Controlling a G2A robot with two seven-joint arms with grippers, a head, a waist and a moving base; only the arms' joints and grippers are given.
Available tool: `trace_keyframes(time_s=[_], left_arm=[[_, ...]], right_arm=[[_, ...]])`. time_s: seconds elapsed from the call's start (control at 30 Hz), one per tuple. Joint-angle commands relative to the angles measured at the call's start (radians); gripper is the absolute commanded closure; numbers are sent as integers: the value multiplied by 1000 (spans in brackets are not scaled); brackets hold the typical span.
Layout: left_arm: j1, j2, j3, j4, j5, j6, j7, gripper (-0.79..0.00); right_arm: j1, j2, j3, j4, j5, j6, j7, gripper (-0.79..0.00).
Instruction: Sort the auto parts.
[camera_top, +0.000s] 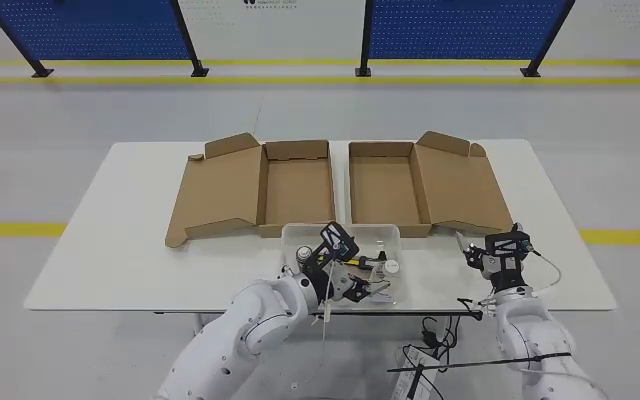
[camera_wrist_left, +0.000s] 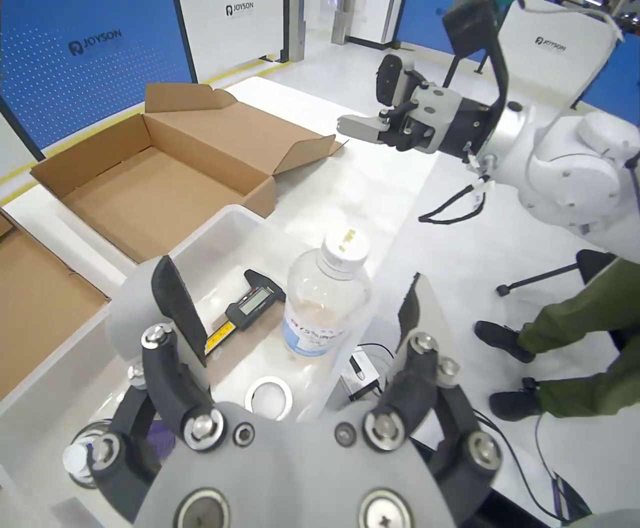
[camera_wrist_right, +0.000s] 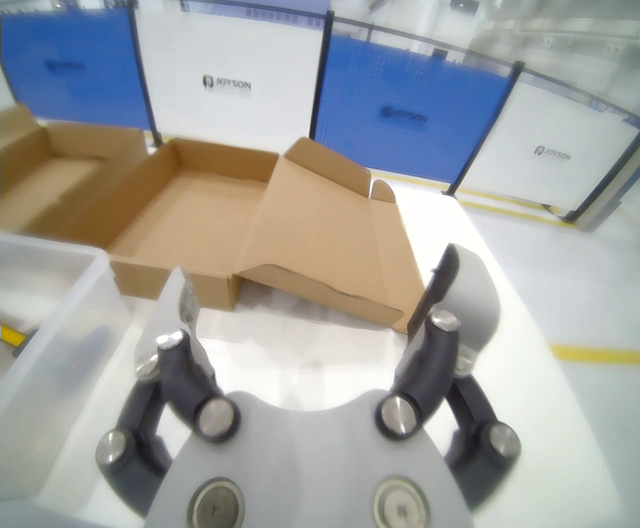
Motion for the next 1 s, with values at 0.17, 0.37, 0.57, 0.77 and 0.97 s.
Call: trace_keyframes(time_s=[0.17, 0.37, 0.57, 0.77, 0.97], left_arm=[[0, 0, 1, 1, -2, 1, 1, -785], [0, 0, 1, 1, -2, 1, 1, -785], [-12, -8, 29, 9, -5, 9, 28, -785], [-64, -34, 95, 66, -31, 79, 38, -785], [-97, -53, 141, 129, -54, 95, 39, -785]], right_arm=[[0, 0, 0, 0, 0, 0, 0, -785], [0, 0, 0, 0, 0, 0, 0, -785], [0, 0, 0, 0, 0, 0, 0, -785], [0, 0, 0, 0, 0, 0, 0, -785], [0, 0, 0, 0, 0, 0, 0, -785]])
